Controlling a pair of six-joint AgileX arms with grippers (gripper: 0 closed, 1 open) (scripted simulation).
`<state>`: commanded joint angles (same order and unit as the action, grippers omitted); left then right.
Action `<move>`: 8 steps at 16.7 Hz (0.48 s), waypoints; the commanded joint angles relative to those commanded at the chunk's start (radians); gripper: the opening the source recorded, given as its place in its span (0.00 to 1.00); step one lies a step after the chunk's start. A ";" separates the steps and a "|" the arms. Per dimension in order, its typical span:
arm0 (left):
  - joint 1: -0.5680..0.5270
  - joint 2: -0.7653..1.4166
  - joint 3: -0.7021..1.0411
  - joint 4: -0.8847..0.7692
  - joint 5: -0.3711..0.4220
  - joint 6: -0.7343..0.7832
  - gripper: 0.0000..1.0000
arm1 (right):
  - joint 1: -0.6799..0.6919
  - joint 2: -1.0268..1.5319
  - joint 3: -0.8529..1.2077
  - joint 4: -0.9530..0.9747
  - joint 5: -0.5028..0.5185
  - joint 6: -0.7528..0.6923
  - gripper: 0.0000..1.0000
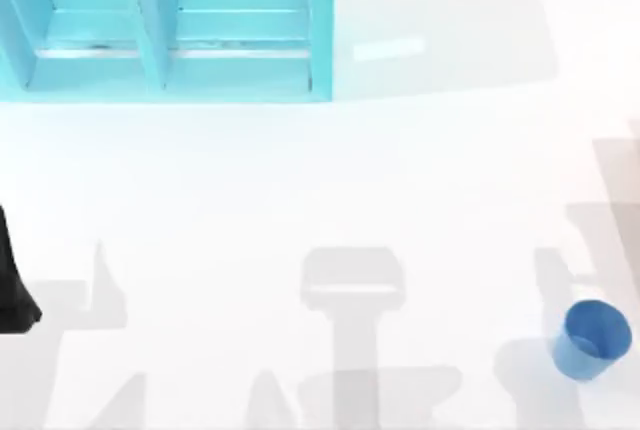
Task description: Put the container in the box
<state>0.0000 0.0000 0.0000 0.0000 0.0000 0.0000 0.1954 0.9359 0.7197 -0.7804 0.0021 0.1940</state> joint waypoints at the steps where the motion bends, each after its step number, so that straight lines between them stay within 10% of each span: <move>1: 0.000 0.000 0.000 0.000 0.000 0.000 1.00 | 0.015 0.075 0.057 -0.064 0.000 0.017 1.00; 8: 0.000 0.000 0.000 0.000 0.000 0.000 1.00 | 0.094 0.473 0.352 -0.394 -0.002 0.103 1.00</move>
<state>0.0000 0.0000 0.0000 0.0000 0.0000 0.0000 0.2898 1.4092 1.0712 -1.1741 0.0002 0.2971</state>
